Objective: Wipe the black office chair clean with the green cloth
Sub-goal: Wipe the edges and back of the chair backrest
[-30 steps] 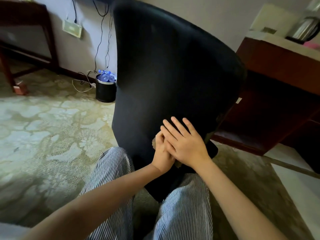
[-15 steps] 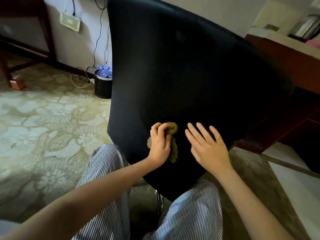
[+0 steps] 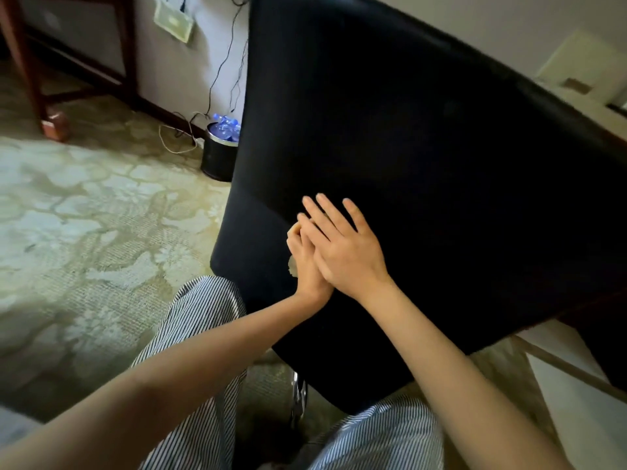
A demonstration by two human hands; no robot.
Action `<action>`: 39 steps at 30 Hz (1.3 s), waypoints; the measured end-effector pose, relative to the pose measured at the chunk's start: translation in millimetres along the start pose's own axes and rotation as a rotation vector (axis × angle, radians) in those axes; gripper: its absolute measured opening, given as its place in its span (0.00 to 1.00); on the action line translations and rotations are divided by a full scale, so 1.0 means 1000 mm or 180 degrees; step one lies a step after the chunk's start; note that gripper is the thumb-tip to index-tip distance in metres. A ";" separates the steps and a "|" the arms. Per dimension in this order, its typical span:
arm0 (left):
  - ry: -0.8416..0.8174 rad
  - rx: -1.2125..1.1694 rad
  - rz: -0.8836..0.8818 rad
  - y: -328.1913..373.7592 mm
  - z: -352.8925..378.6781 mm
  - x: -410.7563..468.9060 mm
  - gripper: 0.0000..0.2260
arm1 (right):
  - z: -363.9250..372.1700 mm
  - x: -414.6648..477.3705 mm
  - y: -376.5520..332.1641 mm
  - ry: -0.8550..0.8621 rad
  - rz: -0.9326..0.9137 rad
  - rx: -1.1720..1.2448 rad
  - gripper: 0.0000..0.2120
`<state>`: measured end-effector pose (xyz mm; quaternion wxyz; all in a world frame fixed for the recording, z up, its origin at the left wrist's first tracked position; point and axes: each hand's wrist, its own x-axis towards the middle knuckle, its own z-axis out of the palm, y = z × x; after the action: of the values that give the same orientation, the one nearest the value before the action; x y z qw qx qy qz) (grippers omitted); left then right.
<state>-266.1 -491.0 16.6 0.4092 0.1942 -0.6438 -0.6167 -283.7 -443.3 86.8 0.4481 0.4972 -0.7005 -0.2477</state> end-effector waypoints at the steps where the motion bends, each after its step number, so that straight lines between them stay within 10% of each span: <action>1: 0.0122 0.0059 0.0018 0.002 0.001 0.001 0.21 | 0.003 0.010 0.002 0.0008 -0.0018 0.0003 0.23; 19: 0.0674 0.0092 -0.0437 -0.067 -0.020 0.026 0.10 | 0.025 -0.012 0.023 -0.0019 -0.0250 -0.0506 0.25; 30: 0.0482 -0.0024 0.0669 -0.020 0.003 0.011 0.11 | 0.032 -0.035 0.036 0.0154 -0.0436 -0.0845 0.28; 39: 0.1361 -0.0295 -0.0894 -0.033 -0.025 0.061 0.12 | 0.032 -0.032 0.032 0.0209 -0.0362 -0.0745 0.26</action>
<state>-291.8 -558.5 0.0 0.4547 0.3887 -0.4804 -0.6413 -323.6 -404.3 84.7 0.5110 0.4881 -0.6225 -0.3363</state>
